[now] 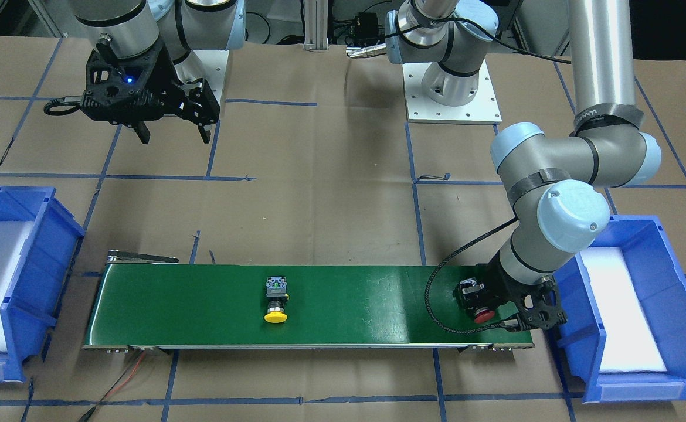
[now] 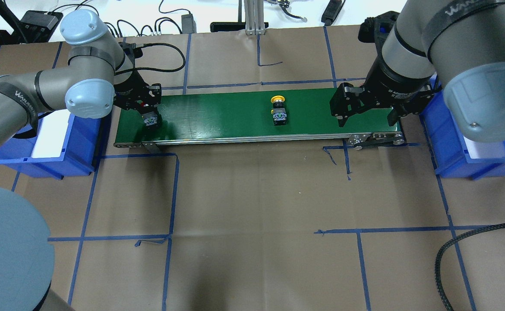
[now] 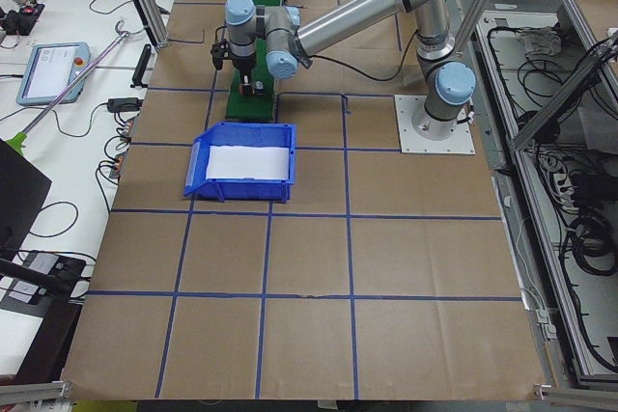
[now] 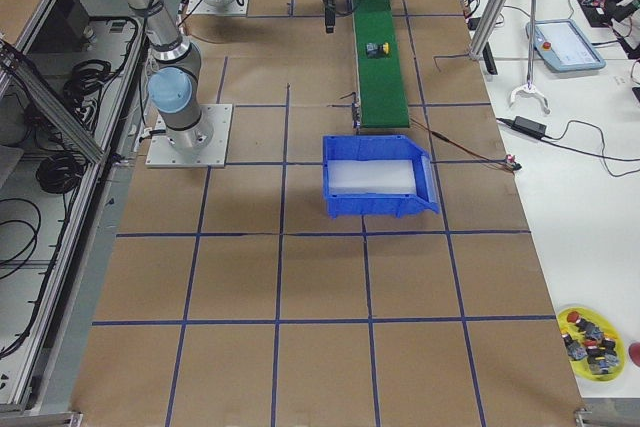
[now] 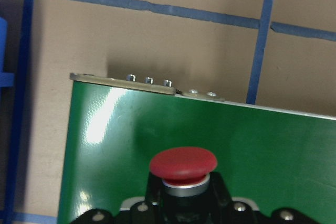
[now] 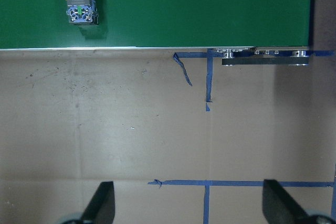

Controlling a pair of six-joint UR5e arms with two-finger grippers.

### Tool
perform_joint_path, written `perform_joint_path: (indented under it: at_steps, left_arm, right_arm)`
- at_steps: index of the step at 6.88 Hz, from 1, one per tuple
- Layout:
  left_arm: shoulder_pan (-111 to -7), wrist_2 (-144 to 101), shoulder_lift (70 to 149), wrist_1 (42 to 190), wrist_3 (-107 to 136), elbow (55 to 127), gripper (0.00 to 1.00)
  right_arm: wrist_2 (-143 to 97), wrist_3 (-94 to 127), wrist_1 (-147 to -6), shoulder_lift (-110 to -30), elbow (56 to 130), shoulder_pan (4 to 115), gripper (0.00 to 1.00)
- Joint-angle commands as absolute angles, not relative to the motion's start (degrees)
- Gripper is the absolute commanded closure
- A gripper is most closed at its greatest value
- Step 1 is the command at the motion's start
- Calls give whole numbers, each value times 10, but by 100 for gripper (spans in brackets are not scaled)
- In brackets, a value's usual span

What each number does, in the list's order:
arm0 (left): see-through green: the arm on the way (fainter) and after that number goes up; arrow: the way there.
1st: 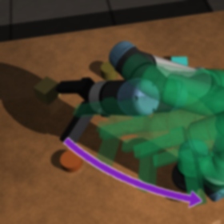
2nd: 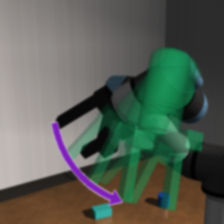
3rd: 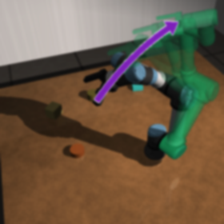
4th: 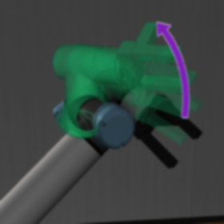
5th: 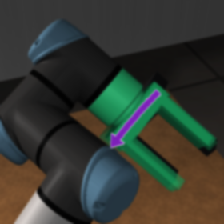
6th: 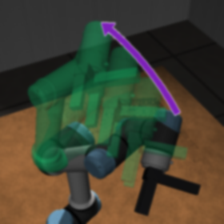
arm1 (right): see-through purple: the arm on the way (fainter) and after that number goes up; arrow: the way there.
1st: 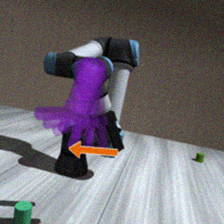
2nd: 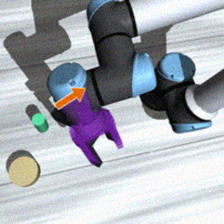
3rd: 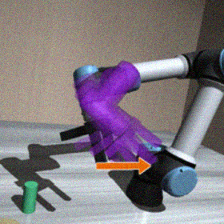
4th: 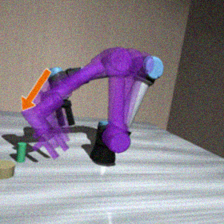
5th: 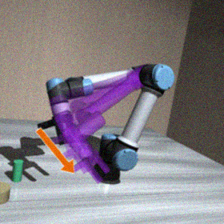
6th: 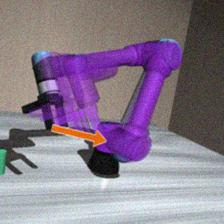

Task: Transport two buttons from left to right
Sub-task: 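Carry the red button with the left gripper onto the conveyor, then release the red button with the left gripper while the right gripper reaches out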

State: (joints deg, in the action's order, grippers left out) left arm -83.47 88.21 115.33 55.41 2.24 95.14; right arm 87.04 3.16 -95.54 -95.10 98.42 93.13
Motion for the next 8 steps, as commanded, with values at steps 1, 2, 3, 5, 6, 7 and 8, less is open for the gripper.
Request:
perform_joint_path:
  at_steps: [1,2,3,5,6,7,8]
  left_arm:
    - [-837,878,1143,561,14,935,0]
    - [-838,878,1134,570,-14,922,0]
    - [-838,880,1119,600,-53,908,0]
    - [-841,882,1059,723,-82,887,0]
    - [-850,883,1032,763,-83,883,0]
    - [-866,884,1005,789,-83,883,0]
    - [-872,884,980,813,-83,884,0]
  right_arm:
    - [870,32,-955,-951,983,932,0]
    - [870,32,-955,-951,983,932,0]
    - [870,32,-956,-951,983,932,0]
    - [872,31,-955,-952,981,933,0]
    - [869,32,-962,-946,982,933,0]
    - [875,31,-1015,-930,984,933,0]
    - [879,29,-1070,-892,984,933,0]
